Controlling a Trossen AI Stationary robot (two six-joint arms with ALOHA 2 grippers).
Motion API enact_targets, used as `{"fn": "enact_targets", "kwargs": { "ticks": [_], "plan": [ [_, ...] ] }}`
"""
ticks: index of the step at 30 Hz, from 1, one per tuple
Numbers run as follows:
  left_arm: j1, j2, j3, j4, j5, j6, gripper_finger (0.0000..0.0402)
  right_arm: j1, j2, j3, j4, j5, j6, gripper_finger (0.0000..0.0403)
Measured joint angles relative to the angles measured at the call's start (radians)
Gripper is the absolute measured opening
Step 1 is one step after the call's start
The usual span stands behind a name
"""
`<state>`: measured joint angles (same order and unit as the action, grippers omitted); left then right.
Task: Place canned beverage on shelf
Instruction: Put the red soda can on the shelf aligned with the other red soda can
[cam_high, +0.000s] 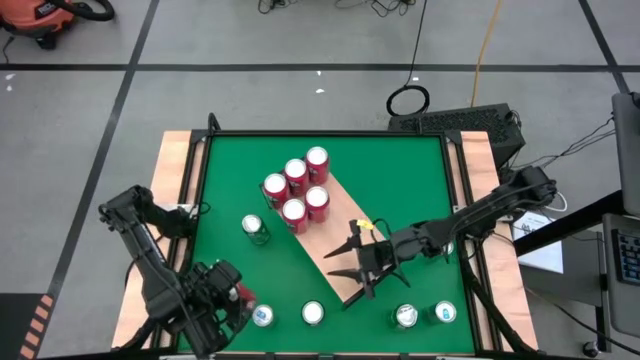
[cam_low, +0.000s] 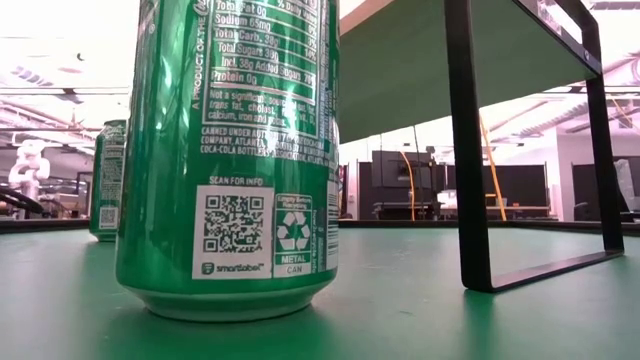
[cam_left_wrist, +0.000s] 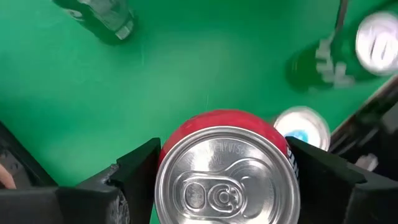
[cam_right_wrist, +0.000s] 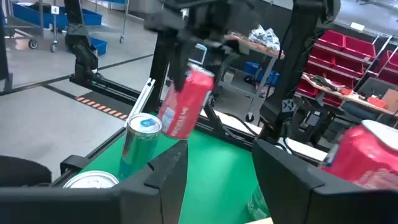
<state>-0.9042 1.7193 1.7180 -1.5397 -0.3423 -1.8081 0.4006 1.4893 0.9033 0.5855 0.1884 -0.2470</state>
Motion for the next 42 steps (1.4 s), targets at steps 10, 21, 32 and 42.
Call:
{"fn": "enact_targets", "kwargs": {
  "ticks": [10, 21, 32, 42],
  "plan": [
    [0.073, -0.001, 0.130, -0.030, -0.076, 0.011, 0.0288, 0.039, 0.080, 0.000, 0.144, 0.236, -0.034, 0.0171],
    [0.112, -0.001, 0.193, -0.028, -0.224, -0.018, 0.0288, 0.105, 0.082, 0.000, 0.111, 0.279, -0.038, 0.0210],
    [0.122, -0.001, 0.199, 0.081, -0.500, -0.070, 0.0288, 0.172, 0.082, 0.086, 0.046, 0.313, -0.038, 0.0347],
    [0.168, 0.012, 0.199, 0.206, -0.565, -0.009, 0.0288, 0.146, 0.119, 0.238, -0.097, 0.415, -0.128, 0.0374]
  ]
}}
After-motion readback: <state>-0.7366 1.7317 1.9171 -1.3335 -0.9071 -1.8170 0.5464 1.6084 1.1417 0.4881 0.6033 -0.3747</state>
